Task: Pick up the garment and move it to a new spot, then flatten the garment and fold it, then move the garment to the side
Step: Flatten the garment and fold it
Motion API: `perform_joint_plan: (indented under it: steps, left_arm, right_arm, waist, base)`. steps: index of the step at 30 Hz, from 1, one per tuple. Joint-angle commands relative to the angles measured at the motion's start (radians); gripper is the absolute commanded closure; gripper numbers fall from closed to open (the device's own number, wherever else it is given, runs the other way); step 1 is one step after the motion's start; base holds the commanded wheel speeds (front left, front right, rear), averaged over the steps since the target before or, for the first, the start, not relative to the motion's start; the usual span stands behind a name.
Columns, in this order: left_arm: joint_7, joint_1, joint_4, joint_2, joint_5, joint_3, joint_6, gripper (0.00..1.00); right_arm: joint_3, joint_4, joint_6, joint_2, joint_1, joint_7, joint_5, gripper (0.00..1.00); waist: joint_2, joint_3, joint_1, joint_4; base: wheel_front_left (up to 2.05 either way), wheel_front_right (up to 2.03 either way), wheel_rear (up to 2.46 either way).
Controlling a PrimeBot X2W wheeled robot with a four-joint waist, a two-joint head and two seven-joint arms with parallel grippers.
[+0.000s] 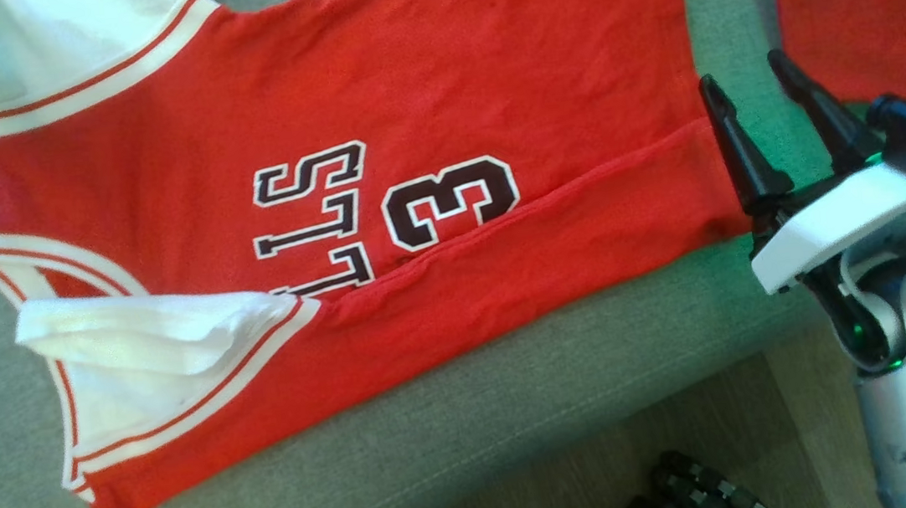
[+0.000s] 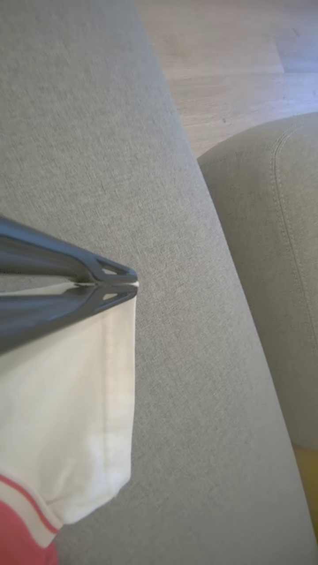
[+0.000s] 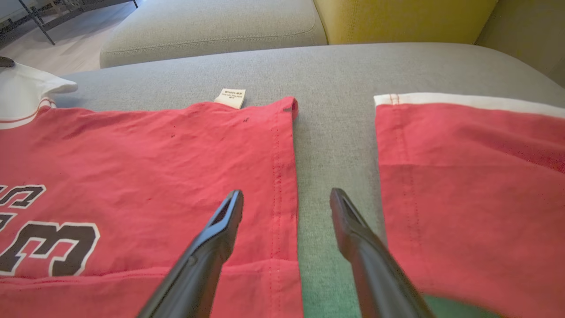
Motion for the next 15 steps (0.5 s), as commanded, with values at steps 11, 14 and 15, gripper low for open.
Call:
perform_joint_plan:
  steps: [11,14,15]
  left_arm:
    - [-0.062,-0.057,-0.044,0.007,-0.026,0.038,-0.028,1.00]
    - [-0.066,-0.061,-0.055,0.005,-0.027,0.032,-0.033,1.00]
    - [-0.066,-0.062,-0.059,0.006,-0.026,0.030,-0.034,1.00]
  right_arm:
    - [-0.012,0.131,0.000,-0.005,-0.217,0.175,0.121,0.00]
    - [-0.046,0.225,0.000,-0.003,-0.326,0.250,0.133,0.00]
    - [-0.054,0.260,0.000,-0.003,-0.362,0.277,0.130,0.00]
  waist:
    - [0.0000,-0.032,0.0000,0.045]
    - [0.0000,-0.030,0.0000,0.052]
    - [0.0000,-0.029,0.0000,0.054]
  base:
    - [0.00,0.00,0.00]
    - [0.00,0.00,0.00]
    - [0.00,0.00,0.00]
